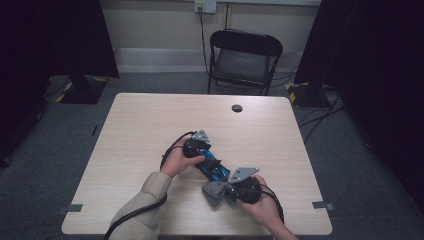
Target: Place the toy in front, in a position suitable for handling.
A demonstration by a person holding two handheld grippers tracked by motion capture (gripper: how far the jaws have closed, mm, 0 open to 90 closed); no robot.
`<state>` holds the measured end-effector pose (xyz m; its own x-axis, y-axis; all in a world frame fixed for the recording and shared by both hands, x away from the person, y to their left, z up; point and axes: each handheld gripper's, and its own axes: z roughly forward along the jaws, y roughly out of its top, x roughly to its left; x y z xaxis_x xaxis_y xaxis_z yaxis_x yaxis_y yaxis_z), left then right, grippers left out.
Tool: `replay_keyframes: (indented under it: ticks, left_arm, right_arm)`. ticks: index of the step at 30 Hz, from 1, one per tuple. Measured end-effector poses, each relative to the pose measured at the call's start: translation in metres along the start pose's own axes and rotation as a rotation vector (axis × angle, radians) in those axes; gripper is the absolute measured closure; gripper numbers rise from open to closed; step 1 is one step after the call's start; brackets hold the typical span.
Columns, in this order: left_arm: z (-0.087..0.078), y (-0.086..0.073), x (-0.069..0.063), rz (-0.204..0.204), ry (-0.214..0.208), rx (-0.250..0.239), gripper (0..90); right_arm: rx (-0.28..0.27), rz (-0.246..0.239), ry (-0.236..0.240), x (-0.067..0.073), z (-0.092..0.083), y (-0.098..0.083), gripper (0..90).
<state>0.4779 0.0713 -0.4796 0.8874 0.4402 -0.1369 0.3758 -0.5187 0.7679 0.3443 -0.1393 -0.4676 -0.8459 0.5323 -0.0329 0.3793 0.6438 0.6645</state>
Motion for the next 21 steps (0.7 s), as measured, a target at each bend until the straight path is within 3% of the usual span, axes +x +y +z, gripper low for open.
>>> replay_keyframes:
  ticks: [3, 6, 9, 12, 16, 21]
  left_arm:
    - [0.000, 0.001, -0.002, 0.025, -0.002, 0.003, 19.9]
    - [-0.002, 0.004, -0.006, 0.057, -0.013, 0.031, 20.9]
    - [-0.005, 0.005, -0.007, 0.091, 0.002, 0.062, 21.5]
    - [-0.010, 0.000, -0.003, 0.017, -0.015, 0.048, 26.2]
    - [-0.014, -0.009, 0.002, 0.006, -0.001, -0.006, 26.3]
    - [-0.013, -0.008, -0.002, 0.012, -0.001, 0.000, 26.4]
  right_arm:
    - [-0.008, 0.016, -0.010, -0.005, 0.000, 0.000, 77.8]
    - [-0.012, 0.020, -0.018, -0.008, 0.002, 0.001, 77.9]
    - [-0.015, 0.017, -0.033, -0.011, 0.005, 0.005, 78.0]
    - [-0.014, 0.021, -0.043, -0.014, 0.009, 0.009, 78.1]
    - [-0.014, 0.024, -0.036, -0.015, 0.014, 0.012, 78.1]
    - [-0.008, 0.019, -0.039, -0.014, 0.014, 0.014, 78.0]
